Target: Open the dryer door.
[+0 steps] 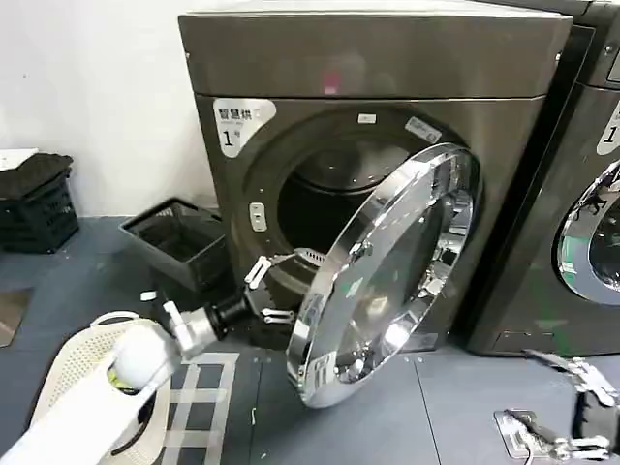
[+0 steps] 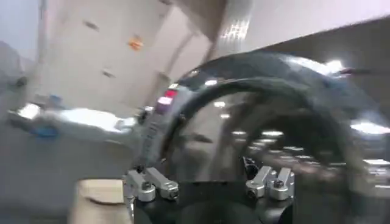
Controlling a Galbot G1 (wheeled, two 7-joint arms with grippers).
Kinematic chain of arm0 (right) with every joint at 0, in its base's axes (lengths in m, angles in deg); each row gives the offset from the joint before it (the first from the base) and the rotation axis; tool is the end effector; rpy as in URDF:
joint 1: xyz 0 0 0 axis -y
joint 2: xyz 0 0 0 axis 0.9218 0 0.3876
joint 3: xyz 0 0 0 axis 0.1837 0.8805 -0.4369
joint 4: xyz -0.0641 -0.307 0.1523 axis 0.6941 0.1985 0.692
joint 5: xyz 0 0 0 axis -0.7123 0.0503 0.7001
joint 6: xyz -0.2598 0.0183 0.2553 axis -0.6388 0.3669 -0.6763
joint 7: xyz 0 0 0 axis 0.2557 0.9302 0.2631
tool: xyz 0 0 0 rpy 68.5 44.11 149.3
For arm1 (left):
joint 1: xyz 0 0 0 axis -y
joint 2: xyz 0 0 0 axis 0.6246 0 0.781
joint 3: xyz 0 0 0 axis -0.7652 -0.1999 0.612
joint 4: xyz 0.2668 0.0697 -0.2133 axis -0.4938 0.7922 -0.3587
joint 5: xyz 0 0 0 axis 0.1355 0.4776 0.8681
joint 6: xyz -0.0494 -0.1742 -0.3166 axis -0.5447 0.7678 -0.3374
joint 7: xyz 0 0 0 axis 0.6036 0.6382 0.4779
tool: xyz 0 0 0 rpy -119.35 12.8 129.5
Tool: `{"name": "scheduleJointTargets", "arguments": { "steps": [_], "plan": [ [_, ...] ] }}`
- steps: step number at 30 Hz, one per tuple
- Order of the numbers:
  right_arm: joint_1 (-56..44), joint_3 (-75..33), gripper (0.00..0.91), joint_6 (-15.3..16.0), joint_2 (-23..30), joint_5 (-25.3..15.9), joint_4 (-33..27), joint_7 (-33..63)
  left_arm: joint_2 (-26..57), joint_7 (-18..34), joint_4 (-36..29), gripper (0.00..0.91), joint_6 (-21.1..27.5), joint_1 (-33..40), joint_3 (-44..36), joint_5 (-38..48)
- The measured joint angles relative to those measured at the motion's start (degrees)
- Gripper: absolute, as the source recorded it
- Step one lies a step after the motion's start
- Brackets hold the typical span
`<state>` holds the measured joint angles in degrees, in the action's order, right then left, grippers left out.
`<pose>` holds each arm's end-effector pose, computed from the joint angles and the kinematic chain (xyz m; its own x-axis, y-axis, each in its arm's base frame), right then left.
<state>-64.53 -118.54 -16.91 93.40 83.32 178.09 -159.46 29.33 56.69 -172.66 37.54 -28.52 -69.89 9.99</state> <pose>0.0972 -0.3385 -0.1963 -0.7368 -0.6448 -0.2034 -0.5421 0.7431 -0.3923 0.4034 0.0280 -0.1948 -0.4487 0.8892 -0.0889 0.6604 0.3970 0.6374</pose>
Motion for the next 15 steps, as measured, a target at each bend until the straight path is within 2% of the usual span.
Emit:
{"name": "scheduleJointTargets", "arguments": {
  "steps": [4,7,10,15],
  "plan": [
    [-1.4,-4.3,0.907,-4.2,5.5,-5.5,0.0,8.7,-1.1,0.0,0.5,0.907,-0.2,1.5,-2.4,0.0],
    [-1.7,-7.1,0.907,-5.9,9.7,-11.6,0.1,18.3,-2.2,0.0,1.2,0.907,-0.3,2.8,-4.4,0.0],
    [-1.5,-10.0,0.907,-4.7,13.5,-17.8,0.6,28.1,-3.2,0.0,1.7,0.907,-0.5,4.0,-6.1,-0.1],
    [-0.7,-14.9,0.907,0.5,19.1,-26.8,1.6,43.2,-5.3,0.0,2.9,0.907,-0.6,5.9,-8.9,-0.2]
  ]
}}
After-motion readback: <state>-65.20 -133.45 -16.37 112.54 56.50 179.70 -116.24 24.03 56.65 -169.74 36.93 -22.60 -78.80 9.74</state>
